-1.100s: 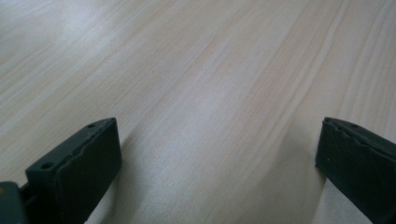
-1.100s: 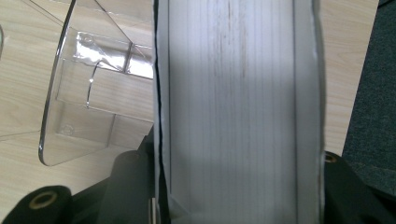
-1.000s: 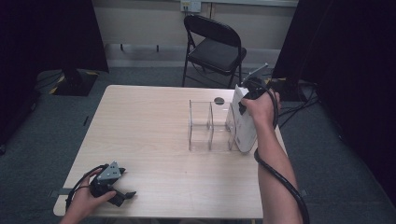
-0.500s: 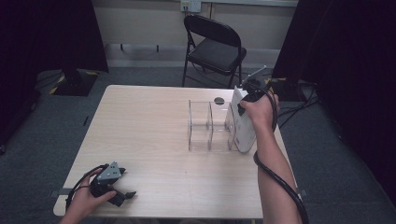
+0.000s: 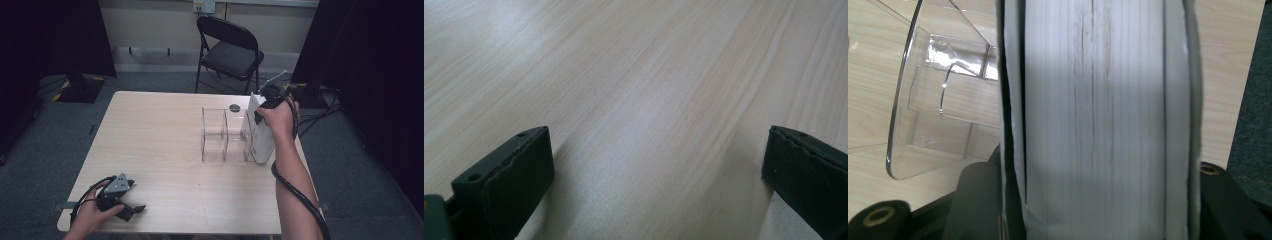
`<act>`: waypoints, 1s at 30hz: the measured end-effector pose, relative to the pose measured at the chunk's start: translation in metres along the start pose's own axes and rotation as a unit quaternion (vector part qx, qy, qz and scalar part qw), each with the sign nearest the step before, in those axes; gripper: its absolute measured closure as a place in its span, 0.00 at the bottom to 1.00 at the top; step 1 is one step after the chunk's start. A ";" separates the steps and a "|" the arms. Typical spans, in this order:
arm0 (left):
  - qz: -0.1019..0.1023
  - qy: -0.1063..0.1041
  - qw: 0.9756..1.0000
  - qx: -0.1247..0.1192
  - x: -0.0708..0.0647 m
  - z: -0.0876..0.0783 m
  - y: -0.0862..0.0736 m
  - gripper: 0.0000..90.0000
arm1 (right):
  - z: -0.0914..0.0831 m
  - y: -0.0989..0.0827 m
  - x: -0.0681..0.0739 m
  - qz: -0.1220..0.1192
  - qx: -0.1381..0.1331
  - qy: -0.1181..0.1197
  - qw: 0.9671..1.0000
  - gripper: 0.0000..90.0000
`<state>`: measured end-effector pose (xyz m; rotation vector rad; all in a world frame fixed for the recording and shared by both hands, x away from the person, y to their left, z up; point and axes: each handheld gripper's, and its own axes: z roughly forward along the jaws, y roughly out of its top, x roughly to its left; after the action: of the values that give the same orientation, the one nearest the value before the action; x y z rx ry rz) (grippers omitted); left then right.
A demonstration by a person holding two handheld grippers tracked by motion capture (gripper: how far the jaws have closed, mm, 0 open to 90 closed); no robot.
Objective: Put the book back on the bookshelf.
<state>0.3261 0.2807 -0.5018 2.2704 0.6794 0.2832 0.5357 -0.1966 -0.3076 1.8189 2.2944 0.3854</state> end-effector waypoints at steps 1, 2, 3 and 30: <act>-0.002 0.000 1.000 0.000 0.000 0.000 0.000 0.00 | -0.001 -0.001 -0.002 0.004 0.008 0.005 1.000 0.49; -0.002 0.000 1.000 0.000 0.000 0.000 0.000 0.00 | -0.001 -0.001 -0.002 0.004 0.008 0.005 1.000 0.49; -0.003 -0.001 1.000 0.000 0.000 0.000 0.000 0.00 | -0.002 -0.002 -0.003 0.004 0.012 0.010 1.000 0.46; -0.002 -0.002 1.000 0.000 0.000 0.000 0.000 0.00 | -0.015 -0.021 -0.007 0.017 0.025 0.032 0.999 0.34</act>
<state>0.3259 0.2805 -0.5020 2.2678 0.6827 0.2772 0.5131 -0.2093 -0.3005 1.8989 2.3376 0.4003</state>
